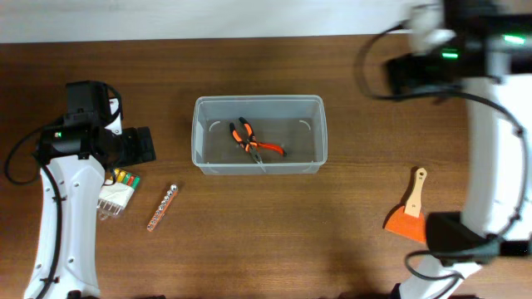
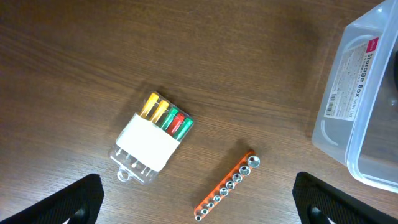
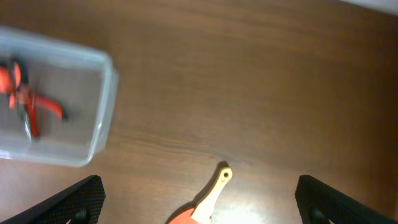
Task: Pack container
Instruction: 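Move the right gripper toward the orange scraper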
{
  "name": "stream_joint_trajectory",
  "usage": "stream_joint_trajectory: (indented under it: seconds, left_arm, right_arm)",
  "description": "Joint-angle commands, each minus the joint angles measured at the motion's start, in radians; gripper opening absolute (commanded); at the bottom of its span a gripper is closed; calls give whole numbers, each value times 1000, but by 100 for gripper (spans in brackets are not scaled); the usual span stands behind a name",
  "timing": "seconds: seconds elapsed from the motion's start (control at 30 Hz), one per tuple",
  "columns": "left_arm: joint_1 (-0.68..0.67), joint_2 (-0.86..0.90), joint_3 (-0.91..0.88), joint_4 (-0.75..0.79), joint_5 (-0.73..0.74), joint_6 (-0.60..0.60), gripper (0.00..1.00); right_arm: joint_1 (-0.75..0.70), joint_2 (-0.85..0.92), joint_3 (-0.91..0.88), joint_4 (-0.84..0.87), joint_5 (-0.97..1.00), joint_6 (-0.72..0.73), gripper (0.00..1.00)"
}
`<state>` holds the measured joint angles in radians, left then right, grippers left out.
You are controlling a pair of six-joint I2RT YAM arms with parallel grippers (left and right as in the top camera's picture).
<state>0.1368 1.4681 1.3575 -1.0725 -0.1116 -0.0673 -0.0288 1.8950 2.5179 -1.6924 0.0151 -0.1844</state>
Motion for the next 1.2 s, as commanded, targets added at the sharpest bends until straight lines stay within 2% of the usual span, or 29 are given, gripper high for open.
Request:
stream_joint_trajectory:
  seconds: [0.0,0.1,0.33,0.47,0.6,0.73,0.9,1.17]
  left_arm:
    - [2,-2,-2,3,-7,20,99]
    - [1,-2,-2,2,2,20,99]
    - [1,-2,-2,-5,19,20,99]
    - [1,-2,-2,-11,19,20,99]
    - [1,-2,-2,-11,19,20,99]
    - [1,-2,-2,-11,18,20,99]
    - [1,-2,-2,-11,18,20,99]
    - [1,-2,-2,-10,18,20,99]
  right_arm:
    - [-91,-47,-62,-6,-109,130,99]
    - [-162,-152,-196,-6,-111,179,99]
    - [-232,-491,-664,-4,-109,178,98]
    - [-261,-585,-867,85,-108,183,99]
    - [-317,-569,-1063,243,-105,225,99]
    - [-371,-483,-1267,478,-98,246,98]
    - [-370,-349,-1342,663,-85,245,99]
    - [-370,-162,-1343,761,-44,245,99]
